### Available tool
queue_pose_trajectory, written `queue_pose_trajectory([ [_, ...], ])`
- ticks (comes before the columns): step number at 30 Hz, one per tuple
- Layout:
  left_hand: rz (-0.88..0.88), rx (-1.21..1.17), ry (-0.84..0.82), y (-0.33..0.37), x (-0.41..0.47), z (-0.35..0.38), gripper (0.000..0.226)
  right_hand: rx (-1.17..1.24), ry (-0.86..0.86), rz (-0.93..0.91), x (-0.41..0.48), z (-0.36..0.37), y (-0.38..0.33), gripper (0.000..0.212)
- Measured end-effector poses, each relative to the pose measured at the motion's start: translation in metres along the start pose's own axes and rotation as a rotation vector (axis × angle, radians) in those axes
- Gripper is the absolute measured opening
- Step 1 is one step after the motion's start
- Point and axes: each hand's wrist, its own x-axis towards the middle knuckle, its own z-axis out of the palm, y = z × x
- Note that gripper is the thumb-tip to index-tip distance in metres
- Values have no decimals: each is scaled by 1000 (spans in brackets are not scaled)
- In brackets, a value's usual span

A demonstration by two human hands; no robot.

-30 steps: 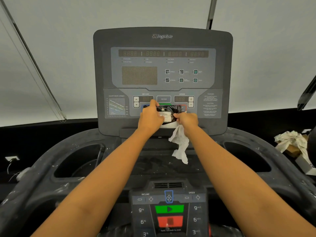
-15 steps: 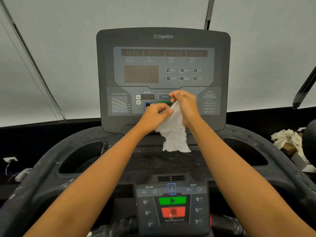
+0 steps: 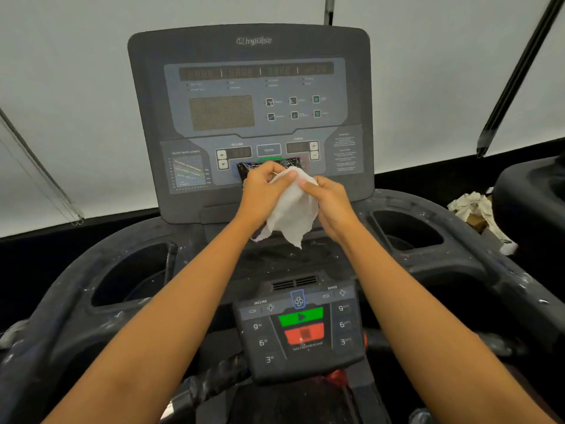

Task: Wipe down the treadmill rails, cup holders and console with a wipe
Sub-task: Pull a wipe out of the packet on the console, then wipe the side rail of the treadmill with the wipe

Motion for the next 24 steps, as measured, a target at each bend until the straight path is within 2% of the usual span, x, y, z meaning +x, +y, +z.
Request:
queue_pose_trajectory([
  [2, 4, -2, 21, -2, -6, 10, 21, -65, 105, -67, -14, -8, 4, 24],
  [4, -65, -59, 13, 2, -13, 23, 29, -57, 188, -113, -30, -16, 7, 23],
  [7, -277, -364, -28, 14, -25, 44, 22, -74, 289, -151, -51, -31, 7, 21],
  [8, -352, -514, -87, 17, -30, 51, 17, -96, 317, -164, -57, -38, 7, 22],
  [10, -515, -729, -293, 25, -43, 66, 29, -132, 378, -176, -69, -53, 3, 24],
  [13, -650, -709, -517, 34, -72, 99, 37, -190, 479, -175, -93, -77, -3, 22],
  [16, -720, -666, -507, 33, -91, 128, 38, -271, 602, -204, -117, -94, -3, 19],
  [19, -671, -513, -411, 47, -119, 164, 35, -316, 751, -203, -157, -125, 2, 11],
  [21, -533, -356, -349, 61, -143, 192, 27, -329, 809, -139, -189, -150, 6, 12],
  [24, -274, -102, -320, 81, -184, 226, 32, -399, 845, -21, -243, -184, 14, 20],
])
